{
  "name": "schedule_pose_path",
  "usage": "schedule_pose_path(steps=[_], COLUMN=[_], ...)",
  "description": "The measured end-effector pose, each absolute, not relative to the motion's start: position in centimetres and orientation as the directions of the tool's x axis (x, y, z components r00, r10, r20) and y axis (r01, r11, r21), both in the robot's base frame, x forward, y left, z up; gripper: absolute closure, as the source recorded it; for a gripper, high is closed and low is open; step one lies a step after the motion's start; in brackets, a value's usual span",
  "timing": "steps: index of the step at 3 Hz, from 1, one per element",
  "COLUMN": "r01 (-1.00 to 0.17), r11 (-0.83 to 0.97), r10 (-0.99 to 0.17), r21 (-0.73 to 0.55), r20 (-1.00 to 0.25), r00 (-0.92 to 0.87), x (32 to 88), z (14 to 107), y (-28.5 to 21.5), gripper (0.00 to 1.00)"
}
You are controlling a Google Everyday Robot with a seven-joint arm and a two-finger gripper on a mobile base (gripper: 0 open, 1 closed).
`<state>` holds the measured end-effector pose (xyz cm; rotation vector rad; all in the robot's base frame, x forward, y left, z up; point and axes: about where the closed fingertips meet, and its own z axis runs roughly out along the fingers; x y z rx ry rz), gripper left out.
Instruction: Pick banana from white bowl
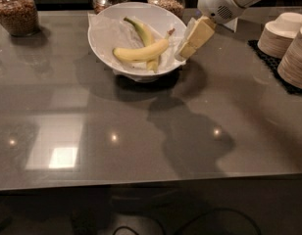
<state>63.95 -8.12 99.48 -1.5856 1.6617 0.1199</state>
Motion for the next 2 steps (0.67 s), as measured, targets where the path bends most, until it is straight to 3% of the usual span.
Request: schedule_pose_path(steps=[1, 2], r01=[-0.877, -0.884], r11=[0.122, 0.038], r10=[-0.811, -0.812], r21=[-0.464, -0.465], r20=[-0.556, -0.531], r00=[0.181, 0.244], x=[66.6, 69.7], z=[97.8, 96.0], y=[-7.1, -5.0], gripper=[0.00, 0.06])
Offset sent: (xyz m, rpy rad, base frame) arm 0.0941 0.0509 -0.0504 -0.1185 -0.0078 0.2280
